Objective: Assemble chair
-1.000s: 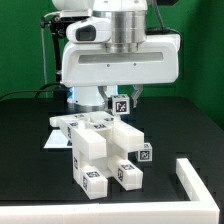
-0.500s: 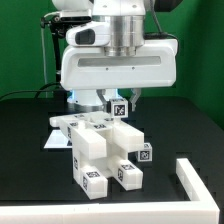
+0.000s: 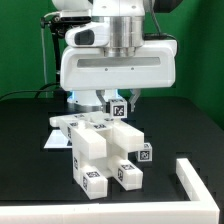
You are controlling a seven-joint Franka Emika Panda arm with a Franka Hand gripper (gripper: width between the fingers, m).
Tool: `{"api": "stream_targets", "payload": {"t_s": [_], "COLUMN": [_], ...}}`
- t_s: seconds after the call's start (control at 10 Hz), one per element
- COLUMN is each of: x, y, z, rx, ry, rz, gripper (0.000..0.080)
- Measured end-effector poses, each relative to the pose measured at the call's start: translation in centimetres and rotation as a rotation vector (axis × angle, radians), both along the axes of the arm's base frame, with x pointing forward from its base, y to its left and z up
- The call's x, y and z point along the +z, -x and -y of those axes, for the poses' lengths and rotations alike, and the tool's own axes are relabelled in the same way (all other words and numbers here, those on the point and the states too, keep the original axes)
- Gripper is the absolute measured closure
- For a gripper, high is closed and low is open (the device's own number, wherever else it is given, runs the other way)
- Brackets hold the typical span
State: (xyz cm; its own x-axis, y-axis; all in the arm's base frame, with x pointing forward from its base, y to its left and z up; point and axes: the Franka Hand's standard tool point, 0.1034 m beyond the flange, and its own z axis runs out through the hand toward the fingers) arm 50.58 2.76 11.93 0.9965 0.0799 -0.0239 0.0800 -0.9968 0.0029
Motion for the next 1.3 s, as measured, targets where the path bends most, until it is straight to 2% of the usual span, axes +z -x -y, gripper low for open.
{"api": "stream_targets", "payload": {"t_s": [0.7, 1.0, 1.3], "x": [-0.1, -1.3, -1.3], "y": [0.1, -0.3, -0.4], "z": [0.0, 0.1, 0.1], "rx": [0.0, 0.007, 0.007], "ry": [0.0, 0.016, 0.017], "rz": [-0.002, 0.047, 0.05], "gripper": [0.0518, 0.0525, 0.0525]}}
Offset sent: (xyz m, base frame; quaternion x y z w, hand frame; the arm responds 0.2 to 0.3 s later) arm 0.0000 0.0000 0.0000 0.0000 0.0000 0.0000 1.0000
